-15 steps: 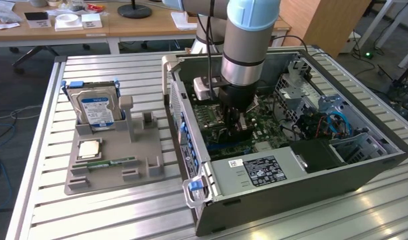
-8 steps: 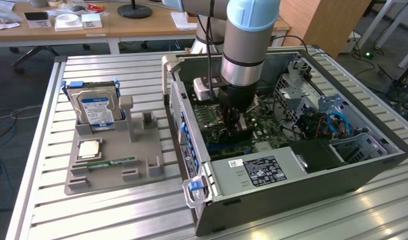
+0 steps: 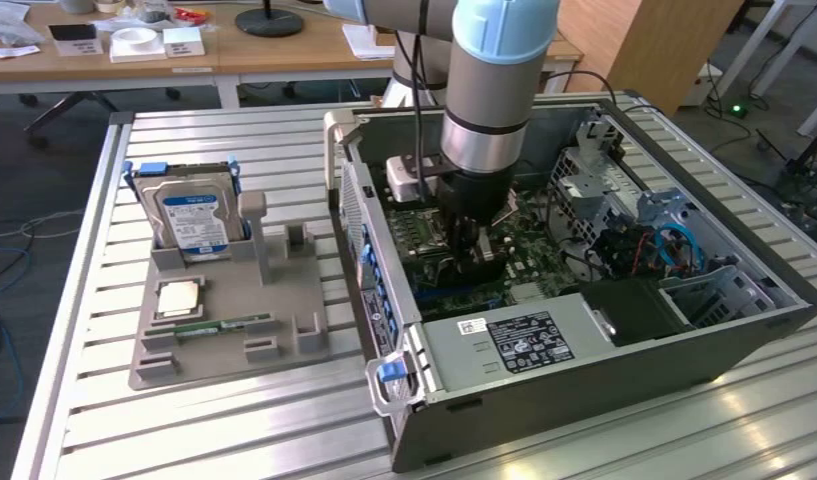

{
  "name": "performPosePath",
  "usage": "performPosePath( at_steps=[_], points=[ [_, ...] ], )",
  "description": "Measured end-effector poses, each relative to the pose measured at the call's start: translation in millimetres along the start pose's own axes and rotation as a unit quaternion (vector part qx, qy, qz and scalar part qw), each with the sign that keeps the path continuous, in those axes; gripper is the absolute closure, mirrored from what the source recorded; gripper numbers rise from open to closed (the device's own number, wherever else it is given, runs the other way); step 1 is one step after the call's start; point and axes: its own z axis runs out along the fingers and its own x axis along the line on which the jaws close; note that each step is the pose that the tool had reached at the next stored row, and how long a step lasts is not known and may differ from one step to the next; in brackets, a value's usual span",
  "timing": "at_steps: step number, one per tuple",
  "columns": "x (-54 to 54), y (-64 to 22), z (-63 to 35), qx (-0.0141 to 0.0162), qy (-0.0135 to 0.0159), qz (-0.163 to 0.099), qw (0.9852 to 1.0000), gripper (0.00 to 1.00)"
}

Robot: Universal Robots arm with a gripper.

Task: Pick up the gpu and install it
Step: 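Insert the gpu into the slot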

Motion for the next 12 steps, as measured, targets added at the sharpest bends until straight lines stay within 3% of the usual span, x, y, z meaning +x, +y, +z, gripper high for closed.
performPosePath(
  at_steps=[12],
  points=[
    [0.1,1.0,1.1,-0.0001,0.0001,0.0,1.0,0.74]
  ],
)
